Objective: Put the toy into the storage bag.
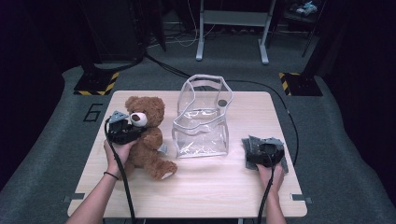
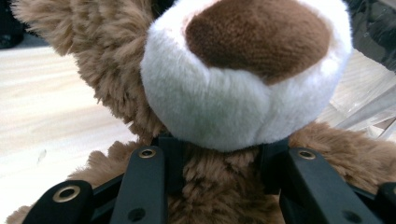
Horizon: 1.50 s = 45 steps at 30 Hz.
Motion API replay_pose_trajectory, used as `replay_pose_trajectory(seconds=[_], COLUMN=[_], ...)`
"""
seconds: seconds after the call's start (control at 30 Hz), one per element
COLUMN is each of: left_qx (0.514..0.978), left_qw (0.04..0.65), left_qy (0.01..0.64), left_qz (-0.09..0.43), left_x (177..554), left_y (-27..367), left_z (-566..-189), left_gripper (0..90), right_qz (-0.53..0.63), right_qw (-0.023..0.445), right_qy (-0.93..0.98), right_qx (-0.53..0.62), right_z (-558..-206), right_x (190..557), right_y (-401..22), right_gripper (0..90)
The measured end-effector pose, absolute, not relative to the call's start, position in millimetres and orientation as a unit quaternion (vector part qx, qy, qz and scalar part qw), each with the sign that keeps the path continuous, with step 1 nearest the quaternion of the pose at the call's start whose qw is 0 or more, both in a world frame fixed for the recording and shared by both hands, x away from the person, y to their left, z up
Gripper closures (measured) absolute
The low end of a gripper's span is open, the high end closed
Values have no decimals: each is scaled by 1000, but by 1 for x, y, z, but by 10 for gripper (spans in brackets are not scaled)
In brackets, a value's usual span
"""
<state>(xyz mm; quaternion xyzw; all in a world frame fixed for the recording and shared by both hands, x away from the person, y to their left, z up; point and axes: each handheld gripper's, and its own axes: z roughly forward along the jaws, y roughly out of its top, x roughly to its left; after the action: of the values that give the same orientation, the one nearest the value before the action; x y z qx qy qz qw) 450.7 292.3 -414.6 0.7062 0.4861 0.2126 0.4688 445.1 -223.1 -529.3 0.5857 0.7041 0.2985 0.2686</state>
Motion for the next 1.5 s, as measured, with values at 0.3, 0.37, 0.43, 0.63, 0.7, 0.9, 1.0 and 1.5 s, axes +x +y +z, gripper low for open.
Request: replay_pose_trajectory(seconds=[0.3,0.37,0.43,0.63,0.7,0.9,1.0,1.5], left_qx=[703,701,698,698,698,698,696,692], left_qw=[479,483,485,489,489,491,492,498], left_qy=[474,471,471,462,460,453,452,433], left_qz=[226,229,235,246,250,259,264,292], left_x=[453,455,456,461,463,469,472,486], left_y=[291,292,293,292,291,288,288,283], left_z=[-397,-392,-386,-367,-361,-345,-337,-290], left_gripper=[636,636,636,635,635,635,635,635], right_qz=[298,298,298,298,298,300,300,299], right_qw=[269,269,269,269,269,268,268,267], right_qy=[704,704,704,704,704,705,705,705], right_qx=[586,586,586,586,586,584,584,585], right_z=[-529,-529,-529,-529,-529,-530,-530,-529], right_x=[445,445,445,445,445,445,445,445], right_y=[-223,-223,-223,-223,-223,-223,-223,-223], right_gripper=[8,8,8,8,8,8,8,8])
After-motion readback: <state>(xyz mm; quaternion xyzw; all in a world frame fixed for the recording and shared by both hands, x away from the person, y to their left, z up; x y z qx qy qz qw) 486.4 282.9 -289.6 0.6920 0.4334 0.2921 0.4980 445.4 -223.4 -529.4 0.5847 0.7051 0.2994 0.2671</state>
